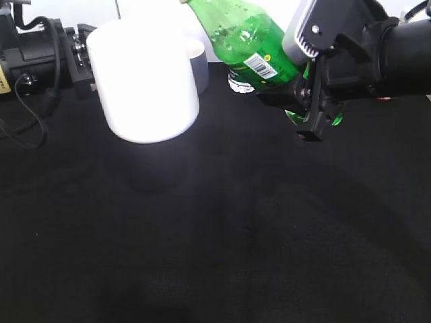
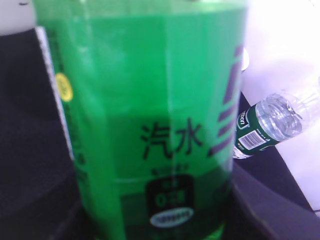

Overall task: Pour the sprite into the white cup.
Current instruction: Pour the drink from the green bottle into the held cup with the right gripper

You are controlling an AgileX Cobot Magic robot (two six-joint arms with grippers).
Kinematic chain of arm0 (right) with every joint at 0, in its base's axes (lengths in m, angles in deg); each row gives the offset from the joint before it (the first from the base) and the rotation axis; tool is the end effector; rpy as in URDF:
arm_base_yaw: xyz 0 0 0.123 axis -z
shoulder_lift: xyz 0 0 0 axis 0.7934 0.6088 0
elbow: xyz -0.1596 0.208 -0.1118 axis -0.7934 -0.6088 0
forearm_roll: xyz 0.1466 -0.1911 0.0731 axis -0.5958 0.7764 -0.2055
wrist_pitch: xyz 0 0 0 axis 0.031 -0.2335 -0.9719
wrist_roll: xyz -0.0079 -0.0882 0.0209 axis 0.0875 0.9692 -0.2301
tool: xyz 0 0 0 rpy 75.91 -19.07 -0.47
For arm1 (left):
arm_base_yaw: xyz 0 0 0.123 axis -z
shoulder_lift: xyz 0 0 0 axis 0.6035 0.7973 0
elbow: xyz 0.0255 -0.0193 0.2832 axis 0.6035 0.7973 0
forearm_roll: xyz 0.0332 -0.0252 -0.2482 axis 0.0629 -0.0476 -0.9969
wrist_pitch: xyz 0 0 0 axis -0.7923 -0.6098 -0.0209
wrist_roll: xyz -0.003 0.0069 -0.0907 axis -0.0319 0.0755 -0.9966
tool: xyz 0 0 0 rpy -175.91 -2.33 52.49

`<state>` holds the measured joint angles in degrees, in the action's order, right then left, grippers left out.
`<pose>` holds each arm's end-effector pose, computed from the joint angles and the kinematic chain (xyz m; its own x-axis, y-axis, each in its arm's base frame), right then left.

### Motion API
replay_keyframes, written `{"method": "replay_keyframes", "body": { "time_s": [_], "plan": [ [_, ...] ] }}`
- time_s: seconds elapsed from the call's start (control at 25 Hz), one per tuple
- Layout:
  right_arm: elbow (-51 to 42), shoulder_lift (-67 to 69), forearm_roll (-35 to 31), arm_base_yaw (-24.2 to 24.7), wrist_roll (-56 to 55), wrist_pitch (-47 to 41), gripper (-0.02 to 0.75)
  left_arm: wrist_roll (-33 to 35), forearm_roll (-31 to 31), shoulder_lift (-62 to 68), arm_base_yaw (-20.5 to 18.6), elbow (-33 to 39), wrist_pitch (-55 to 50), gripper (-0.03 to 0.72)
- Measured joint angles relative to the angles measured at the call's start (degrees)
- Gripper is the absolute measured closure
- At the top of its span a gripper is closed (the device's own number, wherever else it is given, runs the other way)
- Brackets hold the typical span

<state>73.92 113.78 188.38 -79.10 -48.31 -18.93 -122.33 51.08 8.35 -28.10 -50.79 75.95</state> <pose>0.2576 0.1668 0.2623 0.0792 -0.6465 -0.7588 -0.8508 0.3528 -0.3894 0.3038 -0.1261 0.2437 -0.0822 -0.0387 -0.9959 0.9139 0.3956 -0.0908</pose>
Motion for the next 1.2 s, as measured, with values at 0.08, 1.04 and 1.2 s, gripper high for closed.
{"method": "replay_keyframes", "body": {
  "time_s": [0.08, 1.04, 1.2],
  "plan": [
    [0.0, 0.1, 0.0, 0.0, 0.6, 0.0, 0.345, 0.0, 0.1, 0.0, 0.0, 0.0, 0.0, 0.653],
    [0.7, 0.8, -0.8, -5.0, 14.4, -12.6, 0.350, 0.8, 1.6, 0.0, 3.5, 0.0, 0.1, 0.653],
    [0.7, 0.8, -1.8, -5.1, 14.4, -12.6, 0.355, 3.6, -0.4, 0.4, 3.5, 0.0, -3.9, 0.653]
  ]
}}
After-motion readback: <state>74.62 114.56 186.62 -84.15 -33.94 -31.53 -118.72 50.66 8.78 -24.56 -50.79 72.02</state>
